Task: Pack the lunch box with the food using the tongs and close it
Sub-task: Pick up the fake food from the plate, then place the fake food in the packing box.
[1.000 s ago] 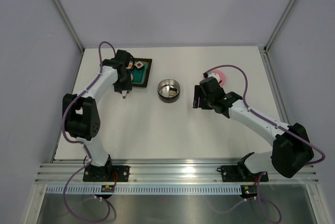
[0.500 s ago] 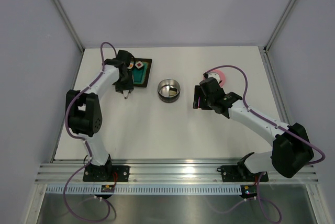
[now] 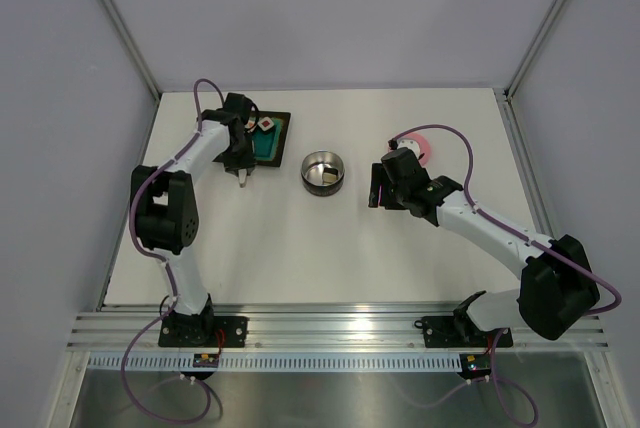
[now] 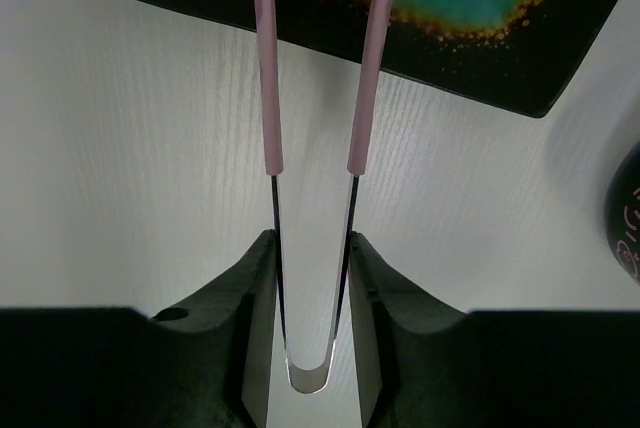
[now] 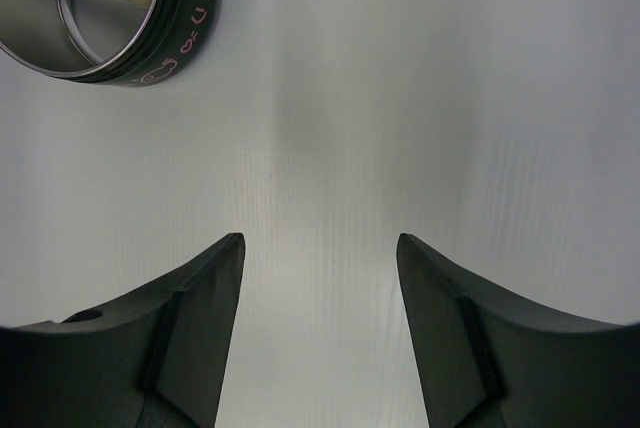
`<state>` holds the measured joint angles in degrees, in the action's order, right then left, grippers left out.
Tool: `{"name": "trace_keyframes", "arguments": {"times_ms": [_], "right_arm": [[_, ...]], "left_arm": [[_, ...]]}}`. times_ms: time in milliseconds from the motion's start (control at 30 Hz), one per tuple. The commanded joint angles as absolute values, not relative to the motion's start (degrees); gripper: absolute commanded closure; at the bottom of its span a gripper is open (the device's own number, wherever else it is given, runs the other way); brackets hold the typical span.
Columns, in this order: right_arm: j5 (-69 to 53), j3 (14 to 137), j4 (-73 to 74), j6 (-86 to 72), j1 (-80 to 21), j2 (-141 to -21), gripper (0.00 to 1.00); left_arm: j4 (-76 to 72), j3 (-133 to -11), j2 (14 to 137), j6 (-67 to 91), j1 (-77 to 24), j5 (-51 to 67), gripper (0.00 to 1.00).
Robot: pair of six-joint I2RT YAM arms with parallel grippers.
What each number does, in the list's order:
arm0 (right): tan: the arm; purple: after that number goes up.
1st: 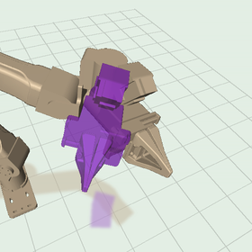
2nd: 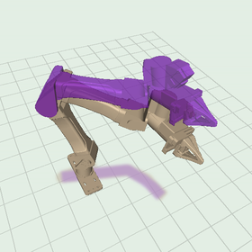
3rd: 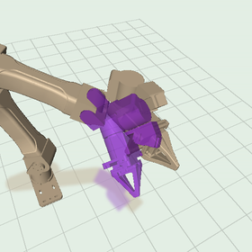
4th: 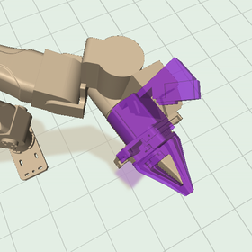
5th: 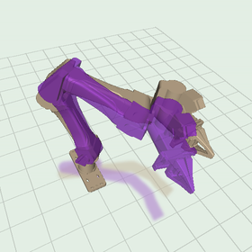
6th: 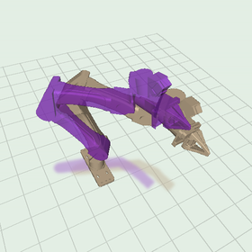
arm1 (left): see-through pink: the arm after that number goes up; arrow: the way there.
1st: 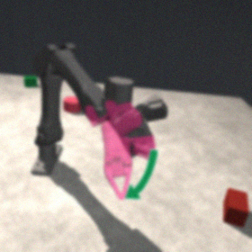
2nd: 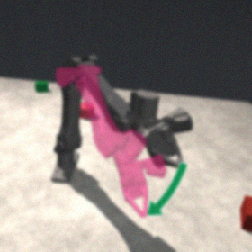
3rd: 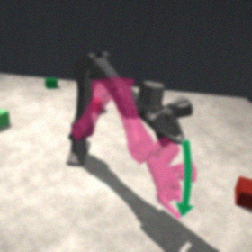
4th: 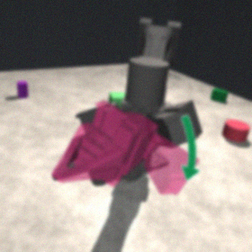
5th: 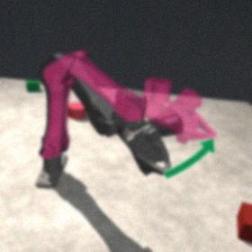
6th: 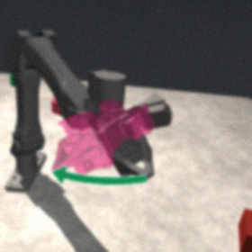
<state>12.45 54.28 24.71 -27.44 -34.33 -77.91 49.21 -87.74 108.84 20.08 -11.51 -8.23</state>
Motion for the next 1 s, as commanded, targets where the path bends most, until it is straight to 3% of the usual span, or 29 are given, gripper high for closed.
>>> {"name": "trace_keyframes", "arguments": {"times_ms": [0,200,667,967], "right_arm": [[12.22,54.23,23.20,-28.12,-34.10,-77.08,0.30],[11.95,54.49,23.12,-28.12,-34.10,-77.61,0.30],[12.91,56.69,23.11,-28.65,-34.10,-78.84,0.30],[17.66,55.38,22.33,-29.53,-34.10,-75.51,0.29]], "left_arm": [[47.55,-89.83,108.02,20.48,-11.07,-7.29,0.76],[47.81,-88.59,103.89,20.22,-10.99,-6.77,1.00],[50.80,-86.40,90.89,16.79,-14.41,2.45,1.00],[51.24,-86.04,89.73,16.17,-27.15,8.61,1.00]]}}
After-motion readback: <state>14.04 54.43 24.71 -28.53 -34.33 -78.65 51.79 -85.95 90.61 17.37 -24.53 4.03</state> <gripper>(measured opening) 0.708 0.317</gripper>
